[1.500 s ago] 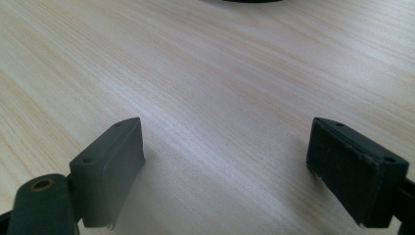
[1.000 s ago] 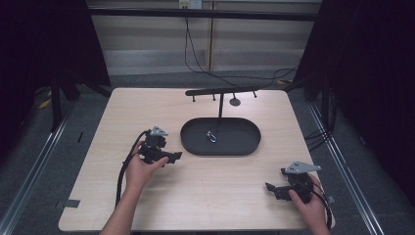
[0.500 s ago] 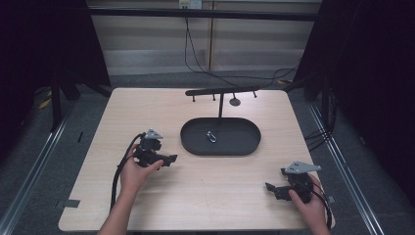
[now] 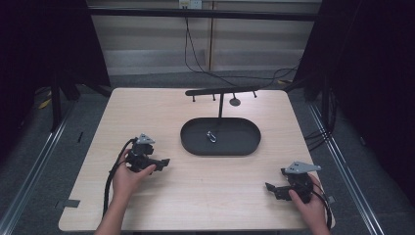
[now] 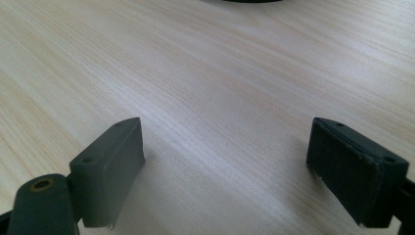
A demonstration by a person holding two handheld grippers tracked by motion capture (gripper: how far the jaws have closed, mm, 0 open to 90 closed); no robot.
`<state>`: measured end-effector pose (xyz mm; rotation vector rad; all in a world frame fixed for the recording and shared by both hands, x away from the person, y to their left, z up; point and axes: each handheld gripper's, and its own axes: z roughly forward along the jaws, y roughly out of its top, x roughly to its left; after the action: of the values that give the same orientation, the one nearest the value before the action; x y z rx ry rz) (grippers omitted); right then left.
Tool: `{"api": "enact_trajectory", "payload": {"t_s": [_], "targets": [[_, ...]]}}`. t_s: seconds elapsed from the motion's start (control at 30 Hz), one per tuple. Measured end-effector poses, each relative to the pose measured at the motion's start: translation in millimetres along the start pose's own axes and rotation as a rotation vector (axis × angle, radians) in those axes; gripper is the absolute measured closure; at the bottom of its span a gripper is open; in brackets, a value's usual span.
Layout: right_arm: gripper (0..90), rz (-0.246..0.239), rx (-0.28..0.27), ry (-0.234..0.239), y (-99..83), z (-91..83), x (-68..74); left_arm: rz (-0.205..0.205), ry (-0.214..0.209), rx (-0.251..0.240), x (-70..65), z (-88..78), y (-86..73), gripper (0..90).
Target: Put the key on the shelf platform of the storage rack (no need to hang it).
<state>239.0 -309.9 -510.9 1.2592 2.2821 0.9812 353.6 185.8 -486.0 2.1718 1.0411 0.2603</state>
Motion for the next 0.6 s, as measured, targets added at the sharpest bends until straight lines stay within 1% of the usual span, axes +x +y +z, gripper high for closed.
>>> {"api": "enact_trajectory", "payload": {"t_s": [0.03,0.07,0.13,0.17,0.2,0.23,0.27,0.3,0.33,0.37,0.4,0.43,0.47,0.5,0.53,0.57,0.6], "targets": [[13.5,-0.001,0.000,0.000,0.0,0.0,-0.1,-0.012,0.006,-0.015,-0.4,0.3,-1.4,19.0],[13.6,0.000,0.000,-0.001,0.0,0.0,0.1,-0.006,0.008,-0.005,0.8,-1.4,-2.1,19.0],[13.5,-0.001,0.000,-0.001,0.0,0.0,0.0,-0.008,0.006,-0.007,2.3,-3.1,-4.0,19.0],[13.5,0.000,0.000,-0.001,0.0,0.0,0.0,-0.014,0.013,-0.012,2.4,-3.4,-5.0,19.0],[13.5,-0.001,0.000,-0.001,0.0,0.0,-0.1,-0.007,0.011,-0.003,3.5,-4.8,-5.7,19.0],[13.5,0.000,0.000,0.000,0.0,0.0,0.0,-0.020,0.015,-0.013,3.5,-4.8,-7.1,19.0],[13.5,-0.001,-0.001,-0.001,0.0,0.0,-0.1,-0.014,0.015,-0.005,4.5,-6.1,-8.3,19.0],[13.5,-0.001,0.000,0.000,0.0,0.0,-0.1,-0.021,0.016,-0.014,4.6,-6.0,-10.0,19.0],[13.5,-0.001,0.000,-0.001,0.0,0.0,0.0,-0.011,0.016,-0.001,5.9,-6.9,-11.1,19.0],[13.5,-0.001,-0.001,-0.001,0.0,0.0,0.0,-0.024,0.019,-0.005,5.3,-6.6,-12.7,19.0],[13.5,-0.001,0.000,0.000,0.0,0.0,-0.1,-0.017,0.025,0.000,5.9,-7.1,-14.0,19.0],[13.5,-0.001,-0.001,-0.001,0.0,0.0,0.0,-0.025,0.027,-0.005,6.0,-7.3,-15.3,19.0],[13.5,-0.001,-0.001,-0.001,0.0,0.0,-0.1,-0.016,0.024,0.000,7.2,-8.3,-16.4,19.0],[13.5,-0.001,0.000,0.000,0.0,0.0,-0.1,-0.028,0.026,-0.008,6.7,-7.9,-17.9,19.0],[13.5,-0.001,0.000,-0.001,0.0,0.0,-0.1,-0.019,0.028,0.000,7.7,-8.5,-19.2,19.0],[13.5,-0.001,0.000,0.000,0.0,0.0,-0.1,-0.033,0.028,-0.005,7.3,-7.9,-21.2,18.9],[13.5,0.000,0.000,0.000,0.0,0.0,0.0,-0.026,0.024,-0.001,8.2,-8.2,-22.9,18.9]]}}
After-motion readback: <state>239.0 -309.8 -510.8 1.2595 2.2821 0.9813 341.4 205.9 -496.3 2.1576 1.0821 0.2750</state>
